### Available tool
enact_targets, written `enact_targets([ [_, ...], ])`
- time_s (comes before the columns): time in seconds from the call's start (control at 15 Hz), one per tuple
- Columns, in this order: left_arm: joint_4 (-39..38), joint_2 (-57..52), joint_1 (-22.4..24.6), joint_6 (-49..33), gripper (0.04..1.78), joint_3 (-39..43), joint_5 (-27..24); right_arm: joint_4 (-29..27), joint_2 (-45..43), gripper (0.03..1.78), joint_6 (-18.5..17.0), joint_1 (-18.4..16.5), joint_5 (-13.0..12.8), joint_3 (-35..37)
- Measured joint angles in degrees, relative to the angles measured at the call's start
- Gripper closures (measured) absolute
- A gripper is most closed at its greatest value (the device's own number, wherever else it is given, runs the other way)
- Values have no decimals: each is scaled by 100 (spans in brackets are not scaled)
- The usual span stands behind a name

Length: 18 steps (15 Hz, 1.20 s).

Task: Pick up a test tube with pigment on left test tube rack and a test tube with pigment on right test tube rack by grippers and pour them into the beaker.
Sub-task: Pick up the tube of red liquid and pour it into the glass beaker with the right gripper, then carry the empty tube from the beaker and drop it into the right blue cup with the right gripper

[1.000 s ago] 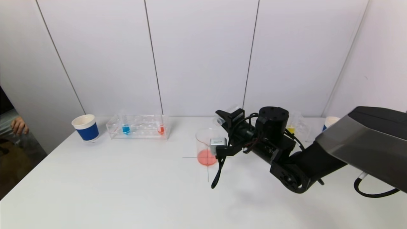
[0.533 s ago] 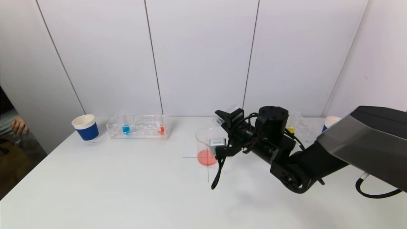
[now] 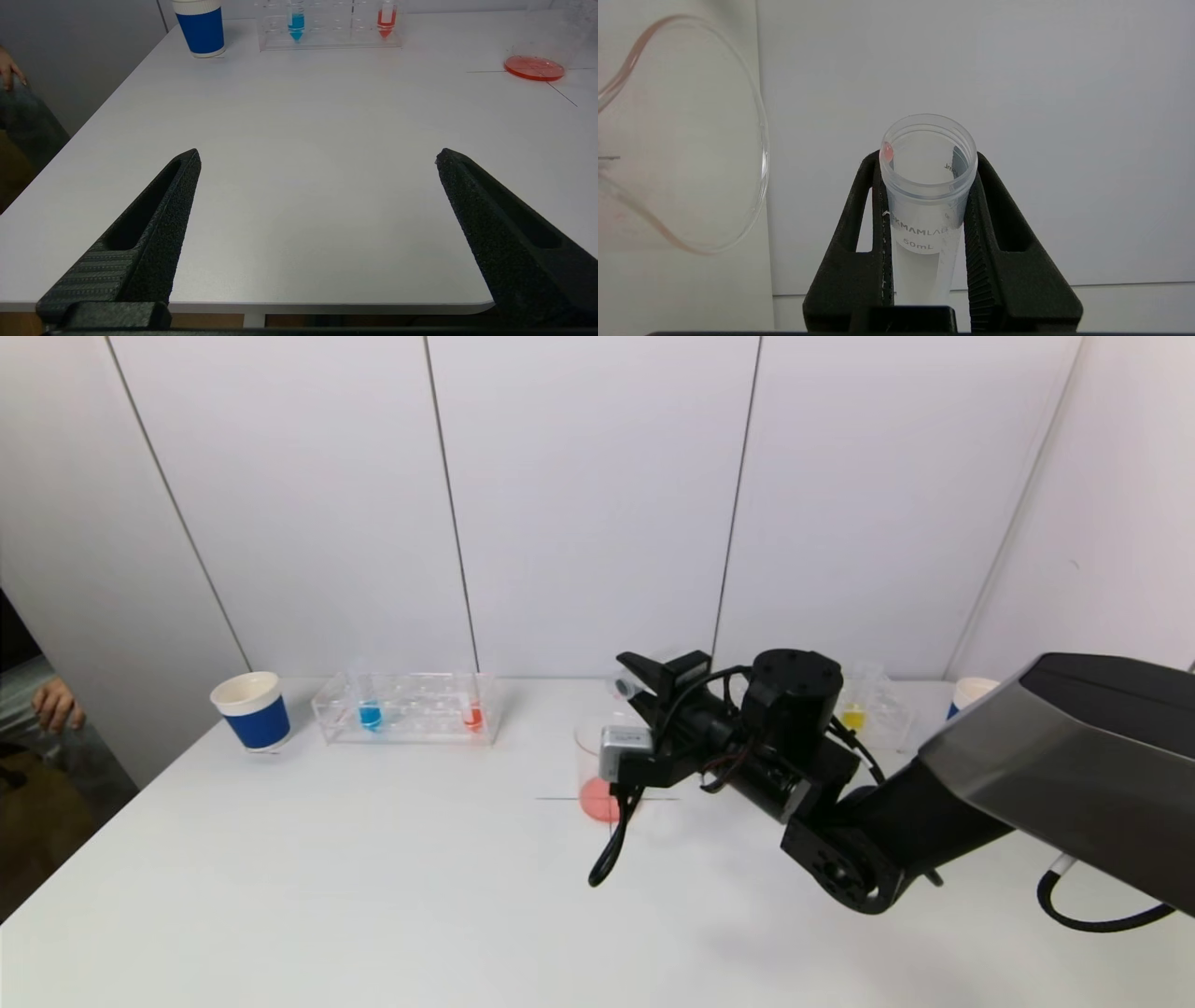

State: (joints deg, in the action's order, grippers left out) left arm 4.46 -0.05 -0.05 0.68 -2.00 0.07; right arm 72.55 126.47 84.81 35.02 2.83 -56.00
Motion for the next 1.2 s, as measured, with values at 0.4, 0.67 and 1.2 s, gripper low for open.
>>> enact_targets([
  [0.4,0,0,0,2,6,0,0,60,-80,132,-1287,-7,-46,-41],
  [0.67,0,0,0,2,6,-1,0,60,-312,132,-2330,-44,-399,-17],
  [1.2,-2,0,-2,0,6,5,2,-37,-844,132,-4179,-24,-1442,-28],
])
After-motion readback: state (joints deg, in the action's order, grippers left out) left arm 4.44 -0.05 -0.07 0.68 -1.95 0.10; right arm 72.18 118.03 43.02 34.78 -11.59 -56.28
